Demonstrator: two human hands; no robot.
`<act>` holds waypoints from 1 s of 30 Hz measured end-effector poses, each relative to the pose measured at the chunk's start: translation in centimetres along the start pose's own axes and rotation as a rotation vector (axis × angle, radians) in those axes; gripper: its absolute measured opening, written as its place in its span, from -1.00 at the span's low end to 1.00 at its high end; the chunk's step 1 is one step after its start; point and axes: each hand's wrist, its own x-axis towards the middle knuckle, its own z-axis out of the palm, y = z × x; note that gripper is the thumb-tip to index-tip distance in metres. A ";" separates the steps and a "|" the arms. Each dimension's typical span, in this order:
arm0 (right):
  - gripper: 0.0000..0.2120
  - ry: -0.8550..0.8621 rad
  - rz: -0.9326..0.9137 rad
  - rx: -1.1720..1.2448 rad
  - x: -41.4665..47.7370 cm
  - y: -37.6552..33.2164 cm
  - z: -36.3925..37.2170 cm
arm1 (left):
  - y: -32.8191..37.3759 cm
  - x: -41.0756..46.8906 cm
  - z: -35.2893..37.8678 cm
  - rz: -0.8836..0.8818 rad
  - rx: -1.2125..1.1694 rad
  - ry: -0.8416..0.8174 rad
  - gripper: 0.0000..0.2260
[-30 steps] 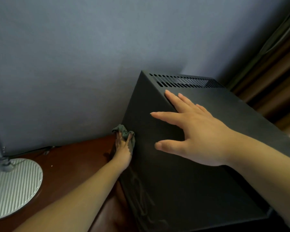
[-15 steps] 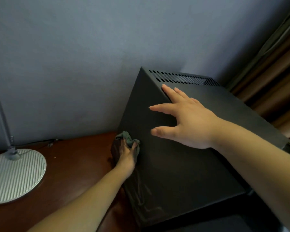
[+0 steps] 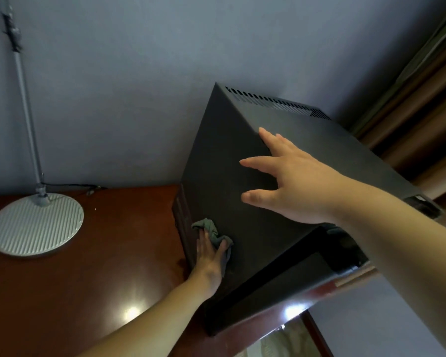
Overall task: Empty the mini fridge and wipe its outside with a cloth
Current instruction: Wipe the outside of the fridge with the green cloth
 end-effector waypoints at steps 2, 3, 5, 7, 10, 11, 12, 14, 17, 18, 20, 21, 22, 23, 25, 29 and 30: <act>-0.31 0.004 -0.030 -0.038 -1.4 0.2 0.5 | -0.9 -1.6 1.2 0.059 0.218 0.069 -0.31; -0.31 0.012 -0.046 -0.058 -1.9 0.3 0.8 | -1.3 -2.3 1.6 0.076 0.215 0.090 -0.33; -0.29 0.032 -0.077 -0.105 -2.8 0.5 1.2 | -1.7 -3.6 2.2 0.079 0.161 0.095 -0.23; -0.29 0.052 -0.101 -0.152 -3.5 0.5 1.6 | -1.6 -4.7 2.9 0.064 0.200 0.097 -0.20; -0.28 0.078 -0.135 -0.255 -4.7 0.4 2.2 | -1.8 -6.0 3.7 0.042 0.264 0.104 -0.23; -0.28 0.083 -0.147 -0.293 -5.2 0.3 2.5 | -2.0 -6.2 4.1 0.055 0.238 0.105 -0.25; -0.29 0.088 -0.159 -0.329 -5.5 0.3 2.7 | -2.2 -6.6 4.4 0.086 0.172 0.100 -0.27; -0.29 0.099 -0.177 -0.416 -6.2 0.2 3.1 | -3.0 -7.0 5.0 0.155 0.055 0.094 -0.29; -0.28 0.116 -0.170 -0.658 -6.9 -0.3 4.1 | -3.6 -7.1 5.0 0.174 0.237 0.096 -0.38; -0.26 0.114 -0.158 -0.749 -7.1 -0.5 4.6 | -3.8 -7.0 4.7 0.168 0.334 0.089 -0.43; -0.24 0.087 -0.133 -0.870 -7.3 -1.0 5.6 | -3.4 -6.9 4.4 0.154 0.455 0.087 -0.47; -0.23 0.070 -0.122 -0.904 -7.2 -1.1 6.0 | -3.1 -6.9 4.4 0.147 0.461 0.084 -0.48; -0.23 0.058 -0.111 -0.927 -7.1 -1.2 6.3 | -2.4 -7.2 4.4 0.117 0.404 0.082 -0.48; -0.23 0.049 -0.100 -0.943 -6.9 -1.3 6.4 | -1.8 -7.4 4.4 0.106 0.343 0.090 -0.46; -0.24 0.041 -0.084 -0.958 -6.5 -1.3 6.5 | -0.6 -7.6 4.2 0.130 0.264 0.106 -0.42; -0.25 0.017 -0.048 -0.981 -6.2 -1.8 6.8 | 1.5 -7.1 3.5 0.204 0.182 0.033 -0.24; -0.26 0.007 -0.034 -0.986 -6.0 -2.0 6.9 | 2.0 -6.8 3.2 0.206 0.195 0.012 -0.18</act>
